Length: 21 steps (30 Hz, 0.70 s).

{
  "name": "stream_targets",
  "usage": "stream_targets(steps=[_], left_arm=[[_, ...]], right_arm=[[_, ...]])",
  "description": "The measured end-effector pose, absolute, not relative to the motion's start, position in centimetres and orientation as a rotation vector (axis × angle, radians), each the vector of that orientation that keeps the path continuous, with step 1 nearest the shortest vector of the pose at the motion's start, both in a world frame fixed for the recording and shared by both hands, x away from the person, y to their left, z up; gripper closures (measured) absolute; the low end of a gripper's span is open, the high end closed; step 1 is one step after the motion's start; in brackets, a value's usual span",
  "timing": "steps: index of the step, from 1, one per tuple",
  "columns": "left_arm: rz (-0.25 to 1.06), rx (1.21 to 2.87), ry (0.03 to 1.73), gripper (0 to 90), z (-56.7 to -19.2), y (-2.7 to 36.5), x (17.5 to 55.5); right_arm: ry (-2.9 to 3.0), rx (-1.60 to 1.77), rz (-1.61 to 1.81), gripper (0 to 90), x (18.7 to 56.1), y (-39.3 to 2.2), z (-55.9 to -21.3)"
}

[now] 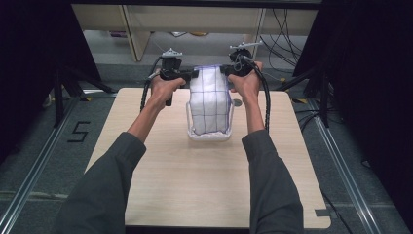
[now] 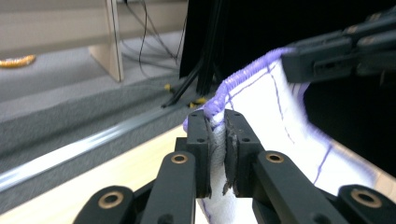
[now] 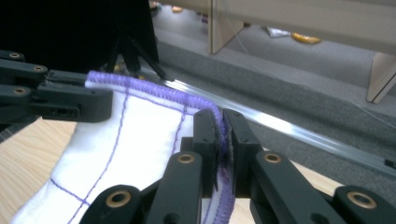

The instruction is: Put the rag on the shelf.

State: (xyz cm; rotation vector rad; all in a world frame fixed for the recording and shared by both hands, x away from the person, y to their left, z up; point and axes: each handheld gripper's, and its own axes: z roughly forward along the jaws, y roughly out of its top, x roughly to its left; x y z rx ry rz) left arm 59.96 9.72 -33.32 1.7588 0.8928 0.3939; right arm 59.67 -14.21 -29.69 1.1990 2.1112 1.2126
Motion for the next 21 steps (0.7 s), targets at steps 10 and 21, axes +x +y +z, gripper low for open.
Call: stream_targets(steps=[10,21], left_arm=[[0.325,1.809,0.923,80.7,-35.8,9.8,60.2],[0.272,1.878,0.968,78.8,-37.3,9.6,60.2]], right_arm=[[2.2,1.252,1.094,84.3,60.5,-13.7,-32.5],[2.239,1.289,1.065,80.9,60.7,-14.3,-34.0]])
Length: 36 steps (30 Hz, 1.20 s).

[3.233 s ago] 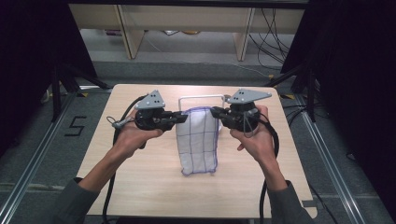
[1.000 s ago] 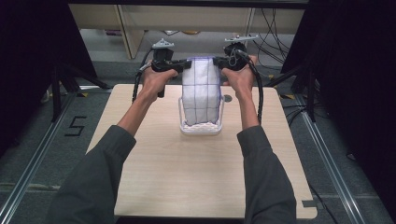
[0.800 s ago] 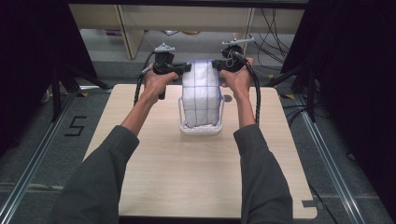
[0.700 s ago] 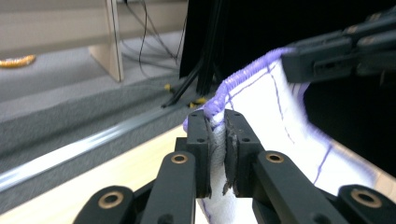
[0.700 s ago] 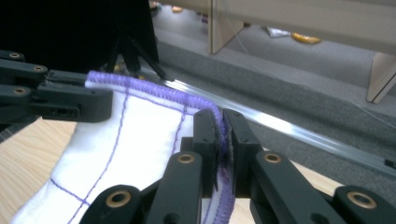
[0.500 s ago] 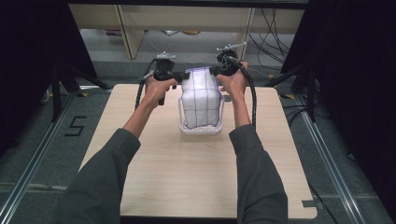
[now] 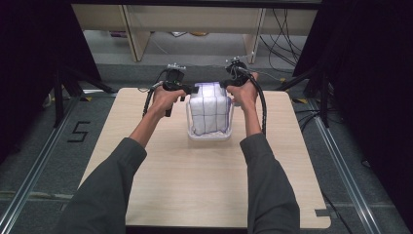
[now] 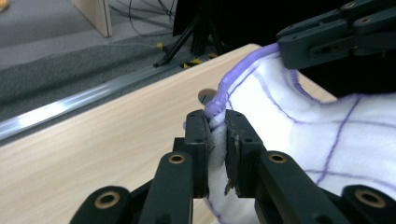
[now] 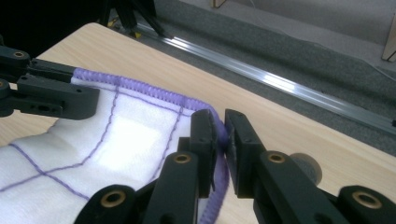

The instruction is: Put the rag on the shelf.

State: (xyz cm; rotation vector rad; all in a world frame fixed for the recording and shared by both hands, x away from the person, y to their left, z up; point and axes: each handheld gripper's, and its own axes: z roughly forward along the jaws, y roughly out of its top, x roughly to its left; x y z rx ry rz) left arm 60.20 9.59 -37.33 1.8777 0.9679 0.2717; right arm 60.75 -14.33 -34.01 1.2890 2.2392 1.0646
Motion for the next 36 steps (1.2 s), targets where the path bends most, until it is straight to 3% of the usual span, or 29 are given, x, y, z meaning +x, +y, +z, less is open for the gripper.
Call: stream_targets(steps=[3,6,9,17,29,36], left_arm=[[0.25,1.882,0.977,74.9,-37.6,9.8,60.3],[0.253,1.906,0.998,55.1,-37.6,9.9,60.3],[0.253,1.867,1.028,46.9,-37.3,10.4,60.3],[0.285,1.875,1.077,44.2,-36.7,12.4,59.8],[0.295,1.916,1.074,34.3,-36.1,14.4,57.8],[0.285,1.944,1.047,28.0,-35.9,14.8,56.0]], right_arm=[[2.236,1.271,1.056,78.3,60.9,-14.8,-34.2],[2.241,1.268,1.04,75.9,60.8,-15.3,-34.2],[2.215,1.31,1.075,72.7,60.4,-15.7,-33.9],[2.193,1.307,1.106,67.6,59.3,-16.4,-32.8],[2.179,1.304,1.162,51.2,57.1,-17.0,-31.9],[2.163,1.234,1.21,49.5,55.8,-17.4,-31.7]])
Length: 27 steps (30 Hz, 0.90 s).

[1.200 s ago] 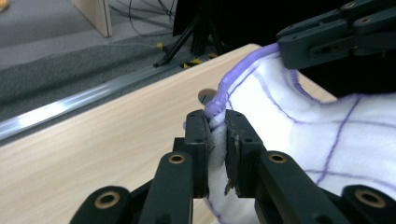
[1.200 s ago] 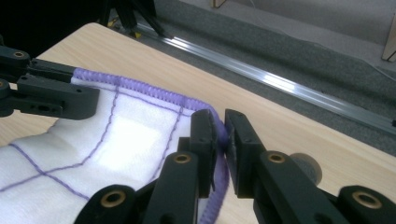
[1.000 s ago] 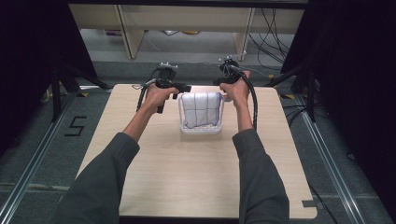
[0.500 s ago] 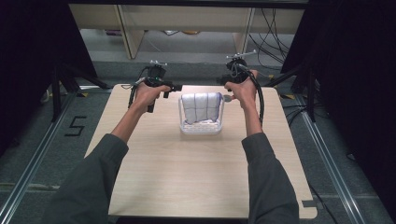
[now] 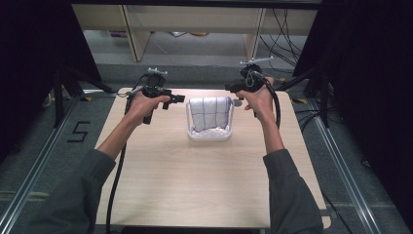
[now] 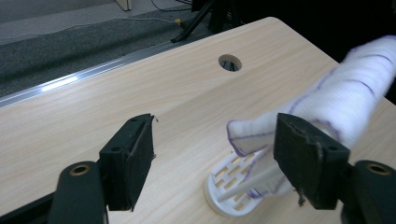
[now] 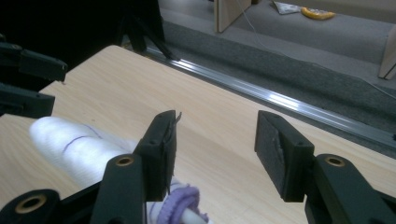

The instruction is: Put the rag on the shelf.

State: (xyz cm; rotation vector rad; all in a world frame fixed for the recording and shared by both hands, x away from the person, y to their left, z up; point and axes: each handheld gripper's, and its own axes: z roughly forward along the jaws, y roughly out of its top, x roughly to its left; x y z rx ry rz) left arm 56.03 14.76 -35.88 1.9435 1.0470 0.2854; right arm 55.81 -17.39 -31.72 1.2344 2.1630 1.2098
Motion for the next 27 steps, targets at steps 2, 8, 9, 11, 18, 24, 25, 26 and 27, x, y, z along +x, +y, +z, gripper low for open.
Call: stream_targets(steps=[2,8,9,11,18,24,25,26,27], left_arm=[[0.289,1.946,1.032,27.5,-35.8,14.9,55.5],[0.269,1.917,1.007,27.2,-35.7,15.6,54.0],[0.26,1.91,1.008,27.2,-35.8,15.7,53.6],[0.255,1.899,1.003,26.9,-35.8,15.8,53.1],[0.22,1.901,0.954,26.4,-36.2,15.5,50.8],[0.21,1.91,0.921,26.2,-36.7,15.4,49.4],[0.207,1.908,0.923,26.1,-36.8,15.4,49.1],[0.197,1.901,0.926,25.8,-36.9,15.4,48.9],[0.19,1.897,0.92,25.8,-37.0,15.5,48.7]], right_arm=[[2.18,1.232,1.212,48.4,55.4,-17.5,-31.6],[2.16,1.211,1.23,46.9,54.1,-17.8,-31.6],[2.158,1.204,1.232,46.9,53.9,-17.9,-31.6],[2.165,1.195,1.251,46.9,53.5,-18.0,-31.6],[2.177,1.166,1.268,46.1,51.9,-18.1,-31.9],[2.185,1.152,1.287,45.3,50.7,-18.1,-31.9],[2.187,1.136,1.294,45.2,50.6,-18.1,-32.0],[2.186,1.133,1.296,45.0,50.3,-18.1,-32.1],[2.187,1.129,1.294,44.7,50.1,-18.1,-32.1]])
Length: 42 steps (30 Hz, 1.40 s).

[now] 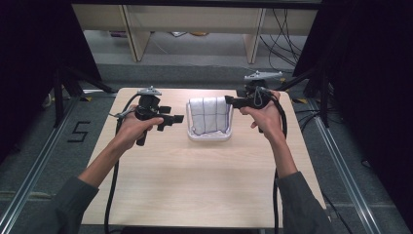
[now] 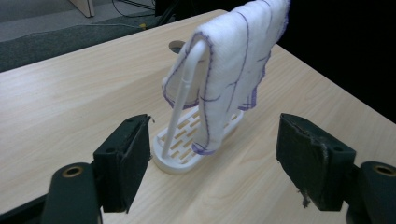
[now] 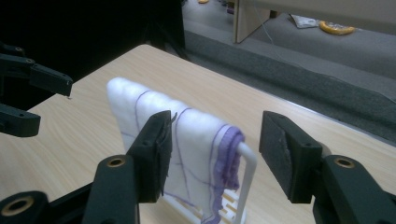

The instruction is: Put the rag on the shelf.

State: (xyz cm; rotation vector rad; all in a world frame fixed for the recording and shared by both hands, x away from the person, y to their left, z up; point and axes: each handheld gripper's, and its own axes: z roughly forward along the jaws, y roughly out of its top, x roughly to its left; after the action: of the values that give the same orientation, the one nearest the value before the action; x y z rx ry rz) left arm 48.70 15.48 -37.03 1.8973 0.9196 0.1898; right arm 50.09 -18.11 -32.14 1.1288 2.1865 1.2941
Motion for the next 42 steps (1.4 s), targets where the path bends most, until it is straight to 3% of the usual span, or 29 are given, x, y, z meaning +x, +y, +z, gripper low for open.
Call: stream_targets(steps=[14,42], left_arm=[[0.161,1.886,0.889,24.6,-38.5,16.2,45.7],[0.109,1.882,0.791,23.6,-40.3,16.3,40.9]], right_arm=[[2.187,1.086,1.368,39.3,46.6,-17.9,-33.3],[2.226,1.095,1.43,34.8,43.3,-17.8,-36.9]])
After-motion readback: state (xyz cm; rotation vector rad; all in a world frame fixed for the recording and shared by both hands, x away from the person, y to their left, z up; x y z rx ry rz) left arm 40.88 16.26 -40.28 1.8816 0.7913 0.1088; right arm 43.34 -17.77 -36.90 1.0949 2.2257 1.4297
